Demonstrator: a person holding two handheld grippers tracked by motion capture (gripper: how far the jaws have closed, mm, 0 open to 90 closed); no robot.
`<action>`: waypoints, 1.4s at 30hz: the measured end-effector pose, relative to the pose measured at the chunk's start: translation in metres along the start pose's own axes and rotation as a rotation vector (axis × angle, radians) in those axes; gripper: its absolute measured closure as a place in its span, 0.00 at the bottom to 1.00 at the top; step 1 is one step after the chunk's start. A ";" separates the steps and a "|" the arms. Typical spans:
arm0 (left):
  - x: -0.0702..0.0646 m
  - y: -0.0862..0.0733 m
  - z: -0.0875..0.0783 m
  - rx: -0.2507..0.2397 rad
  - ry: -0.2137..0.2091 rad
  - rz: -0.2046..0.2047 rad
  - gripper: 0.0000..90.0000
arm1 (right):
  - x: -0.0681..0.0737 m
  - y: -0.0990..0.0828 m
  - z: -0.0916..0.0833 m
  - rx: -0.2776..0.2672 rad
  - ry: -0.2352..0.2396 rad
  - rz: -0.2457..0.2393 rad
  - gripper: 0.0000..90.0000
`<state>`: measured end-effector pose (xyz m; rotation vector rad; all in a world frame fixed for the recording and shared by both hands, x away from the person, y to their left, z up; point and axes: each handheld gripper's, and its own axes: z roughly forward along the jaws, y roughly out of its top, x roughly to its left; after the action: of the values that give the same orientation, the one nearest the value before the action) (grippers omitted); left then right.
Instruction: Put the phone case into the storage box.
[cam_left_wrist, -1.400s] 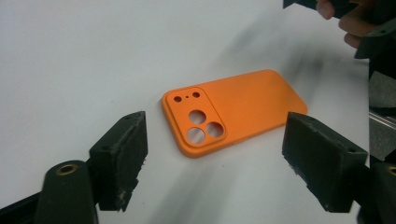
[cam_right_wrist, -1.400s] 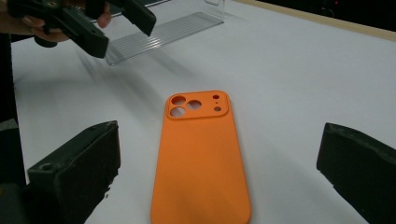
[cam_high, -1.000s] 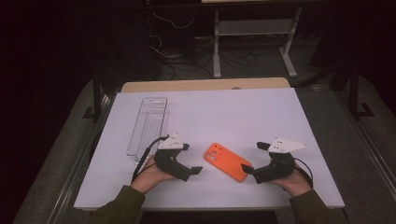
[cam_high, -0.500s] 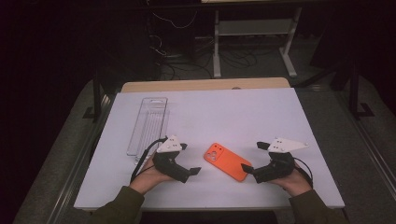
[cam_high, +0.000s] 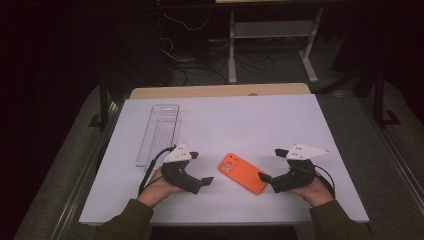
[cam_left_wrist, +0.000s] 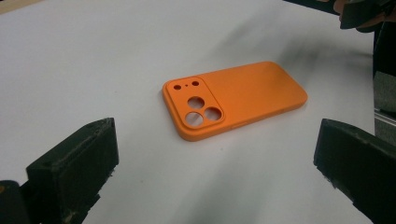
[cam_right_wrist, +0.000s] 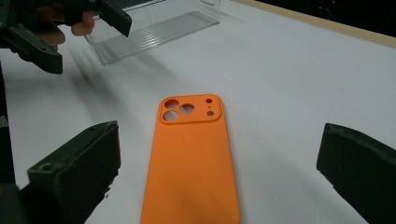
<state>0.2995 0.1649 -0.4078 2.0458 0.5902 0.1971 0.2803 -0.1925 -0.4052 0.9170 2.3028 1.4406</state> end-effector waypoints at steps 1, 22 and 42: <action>0.000 0.000 0.000 -0.004 0.001 -0.001 0.00 | 0.000 0.001 0.000 -0.001 0.000 -0.002 0.00; 0.000 -0.001 0.001 0.004 0.004 0.001 0.00 | -0.009 0.014 0.013 0.018 -0.009 0.003 0.00; 0.001 -0.001 0.001 -0.009 0.004 -0.019 0.00 | -0.016 0.031 0.023 -0.008 -0.011 0.001 0.00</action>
<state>0.2998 0.1652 -0.4095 2.0307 0.6096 0.1927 0.3166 -0.1773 -0.3902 0.9211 2.2882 1.4403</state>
